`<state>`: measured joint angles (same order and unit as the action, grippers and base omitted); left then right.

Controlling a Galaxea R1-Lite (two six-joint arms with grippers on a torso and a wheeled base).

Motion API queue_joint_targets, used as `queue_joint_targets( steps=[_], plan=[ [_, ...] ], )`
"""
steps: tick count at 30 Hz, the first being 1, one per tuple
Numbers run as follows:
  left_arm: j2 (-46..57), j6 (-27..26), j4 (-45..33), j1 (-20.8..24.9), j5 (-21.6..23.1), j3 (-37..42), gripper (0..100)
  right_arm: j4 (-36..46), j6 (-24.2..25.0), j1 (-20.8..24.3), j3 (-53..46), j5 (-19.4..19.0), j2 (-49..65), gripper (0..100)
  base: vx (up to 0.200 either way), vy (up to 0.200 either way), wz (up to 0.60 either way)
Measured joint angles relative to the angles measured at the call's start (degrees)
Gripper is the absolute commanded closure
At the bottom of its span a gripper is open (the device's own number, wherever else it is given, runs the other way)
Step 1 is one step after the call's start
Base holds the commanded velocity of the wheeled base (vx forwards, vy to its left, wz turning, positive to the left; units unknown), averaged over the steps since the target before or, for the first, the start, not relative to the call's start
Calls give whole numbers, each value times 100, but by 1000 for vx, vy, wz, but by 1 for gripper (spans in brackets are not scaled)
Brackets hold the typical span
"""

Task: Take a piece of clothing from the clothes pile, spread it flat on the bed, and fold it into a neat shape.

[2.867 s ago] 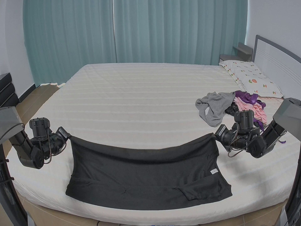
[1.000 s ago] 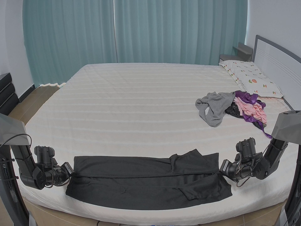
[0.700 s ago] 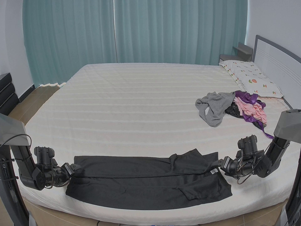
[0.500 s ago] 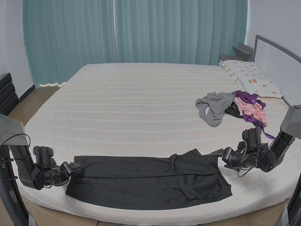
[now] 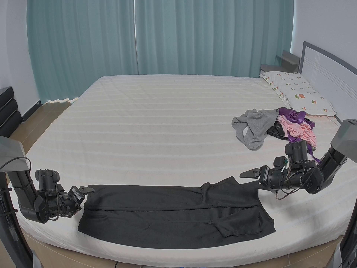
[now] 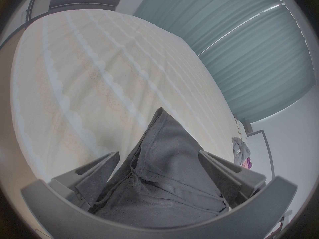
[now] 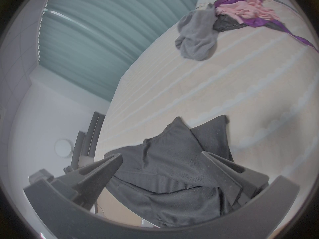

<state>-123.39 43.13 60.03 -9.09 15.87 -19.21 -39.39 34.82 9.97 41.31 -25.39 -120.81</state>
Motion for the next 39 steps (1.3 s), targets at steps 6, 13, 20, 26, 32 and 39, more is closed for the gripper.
queue_joint_targets(
  steps=[6,13,20,26,32,39],
  plan=[
    [-30,191,11,-2,7,-129,0,-22,-351,-121,179,-321,-449,0,0,0,0],
    [-67,197,16,6,5,-178,0,-40,-411,-226,407,-496,-841,0,0,0,0],
    [-69,189,16,12,2,-145,0,-18,-471,-247,573,-740,-1081,0,0,0,0],
    [-69,180,16,17,2,-121,0,-21,-494,-247,702,-731,-1254,0,0,0,0],
    [-69,178,16,12,2,-116,0,-10,-516,-229,778,-703,-1378,100,0,0,0],
    [-69,189,16,15,2,-115,0,1,-745,-247,686,-606,-1390,100,0,0,0]
  ],
)
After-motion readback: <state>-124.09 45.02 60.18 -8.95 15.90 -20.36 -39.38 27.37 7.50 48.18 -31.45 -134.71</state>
